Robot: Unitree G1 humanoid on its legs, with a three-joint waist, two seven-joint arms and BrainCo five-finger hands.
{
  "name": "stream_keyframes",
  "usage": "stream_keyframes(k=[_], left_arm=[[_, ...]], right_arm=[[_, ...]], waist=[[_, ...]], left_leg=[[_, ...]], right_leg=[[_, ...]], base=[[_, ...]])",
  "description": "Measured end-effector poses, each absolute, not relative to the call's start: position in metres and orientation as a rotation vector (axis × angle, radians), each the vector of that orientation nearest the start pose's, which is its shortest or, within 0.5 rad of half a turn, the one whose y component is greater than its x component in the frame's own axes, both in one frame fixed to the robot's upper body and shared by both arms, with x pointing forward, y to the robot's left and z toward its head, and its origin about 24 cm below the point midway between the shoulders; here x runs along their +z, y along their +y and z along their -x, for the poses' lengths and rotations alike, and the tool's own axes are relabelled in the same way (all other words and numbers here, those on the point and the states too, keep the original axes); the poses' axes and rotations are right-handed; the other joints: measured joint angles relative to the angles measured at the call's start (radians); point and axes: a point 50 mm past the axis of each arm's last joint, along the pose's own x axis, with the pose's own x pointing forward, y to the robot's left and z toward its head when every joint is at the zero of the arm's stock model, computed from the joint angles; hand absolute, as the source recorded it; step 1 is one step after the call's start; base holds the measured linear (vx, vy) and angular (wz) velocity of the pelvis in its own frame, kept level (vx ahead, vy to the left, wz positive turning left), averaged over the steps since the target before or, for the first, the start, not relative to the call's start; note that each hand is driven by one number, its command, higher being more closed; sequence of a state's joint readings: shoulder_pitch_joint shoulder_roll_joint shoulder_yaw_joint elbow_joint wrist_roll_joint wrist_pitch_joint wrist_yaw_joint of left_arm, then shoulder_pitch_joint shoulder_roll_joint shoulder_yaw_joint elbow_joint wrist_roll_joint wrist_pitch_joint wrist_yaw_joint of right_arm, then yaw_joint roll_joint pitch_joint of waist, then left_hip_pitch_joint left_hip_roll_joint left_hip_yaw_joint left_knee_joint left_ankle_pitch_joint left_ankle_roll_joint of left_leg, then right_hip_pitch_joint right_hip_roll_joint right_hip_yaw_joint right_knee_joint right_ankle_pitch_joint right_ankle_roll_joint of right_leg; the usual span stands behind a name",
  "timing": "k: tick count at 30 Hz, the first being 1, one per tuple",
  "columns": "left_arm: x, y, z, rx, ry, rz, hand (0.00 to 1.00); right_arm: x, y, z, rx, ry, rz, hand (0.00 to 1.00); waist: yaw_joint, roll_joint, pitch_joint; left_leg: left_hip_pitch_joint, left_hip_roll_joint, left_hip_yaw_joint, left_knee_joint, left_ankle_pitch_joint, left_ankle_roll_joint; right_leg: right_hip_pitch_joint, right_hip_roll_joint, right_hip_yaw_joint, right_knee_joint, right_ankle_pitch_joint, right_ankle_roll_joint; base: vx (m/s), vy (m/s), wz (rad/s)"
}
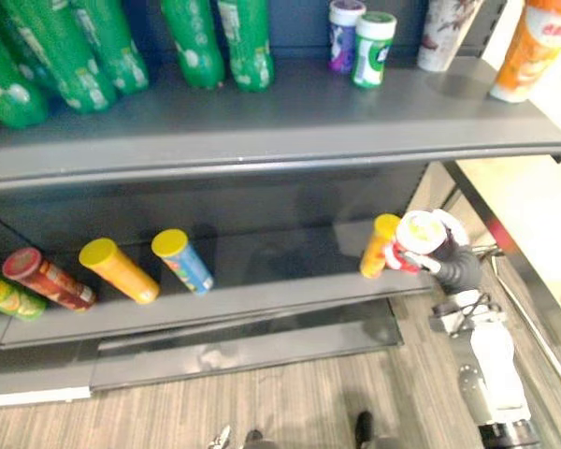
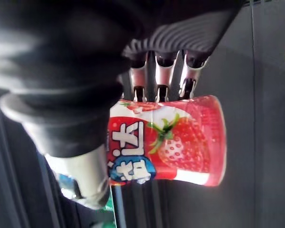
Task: Put the gum and the chips on the shelf.
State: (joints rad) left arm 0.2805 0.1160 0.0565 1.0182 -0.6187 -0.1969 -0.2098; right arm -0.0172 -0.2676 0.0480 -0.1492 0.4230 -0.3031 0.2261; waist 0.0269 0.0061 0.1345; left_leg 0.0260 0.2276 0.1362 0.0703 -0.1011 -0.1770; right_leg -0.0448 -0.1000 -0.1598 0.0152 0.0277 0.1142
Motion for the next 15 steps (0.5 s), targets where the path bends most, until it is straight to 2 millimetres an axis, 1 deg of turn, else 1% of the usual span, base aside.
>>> stream_keyframes(k=[7, 11, 13, 15], left_arm=[[-0.159, 0.209, -0.038, 0.41, 0.949, 0.49, 0.0], [-0.16, 0.211, -0.038, 0.442, 0.961, 0.47, 0.0], [-0.16, 0.211, -0.037, 0.442, 0.97, 0.449, 0.0], [-0.16, 0.212, -0.037, 0.447, 0.979, 0.428, 0.0]], right_arm=[[0.108, -0.165, -0.247, 0.403, -0.383, -0.133, 1.0], [0.106, -0.157, -0.249, 0.486, -0.343, -0.139, 1.0], [0.106, -0.154, -0.25, 0.522, -0.337, -0.133, 1.0], [0.105, -0.147, -0.25, 0.588, -0.312, -0.129, 1.0]], waist=[[0.0, 0.003, -0.015], [0.001, 0.003, -0.016], [0.001, 0.003, -0.016], [0.001, 0.002, -0.021]], left_leg=[[0.021, -0.012, 0.001, -0.041, 0.024, 0.001], [0.03, -0.018, 0.006, -0.07, 0.044, 0.005], [0.03, -0.021, 0.005, -0.071, 0.044, 0.006], [0.031, -0.025, 0.005, -0.072, 0.045, 0.006]], right_leg=[[0.018, -0.007, -0.009, -0.027, 0.016, 0.003], [0.022, -0.01, -0.009, -0.049, 0.031, 0.003], [0.026, -0.012, -0.009, -0.049, 0.032, 0.005], [0.032, -0.016, -0.011, -0.055, 0.034, 0.008]], base=[[0.0, 0.002, 0.01], [0.0, 0.0, 0.0], [-0.02, 0.003, 0.01], [-0.02, 0.003, 0.01]])
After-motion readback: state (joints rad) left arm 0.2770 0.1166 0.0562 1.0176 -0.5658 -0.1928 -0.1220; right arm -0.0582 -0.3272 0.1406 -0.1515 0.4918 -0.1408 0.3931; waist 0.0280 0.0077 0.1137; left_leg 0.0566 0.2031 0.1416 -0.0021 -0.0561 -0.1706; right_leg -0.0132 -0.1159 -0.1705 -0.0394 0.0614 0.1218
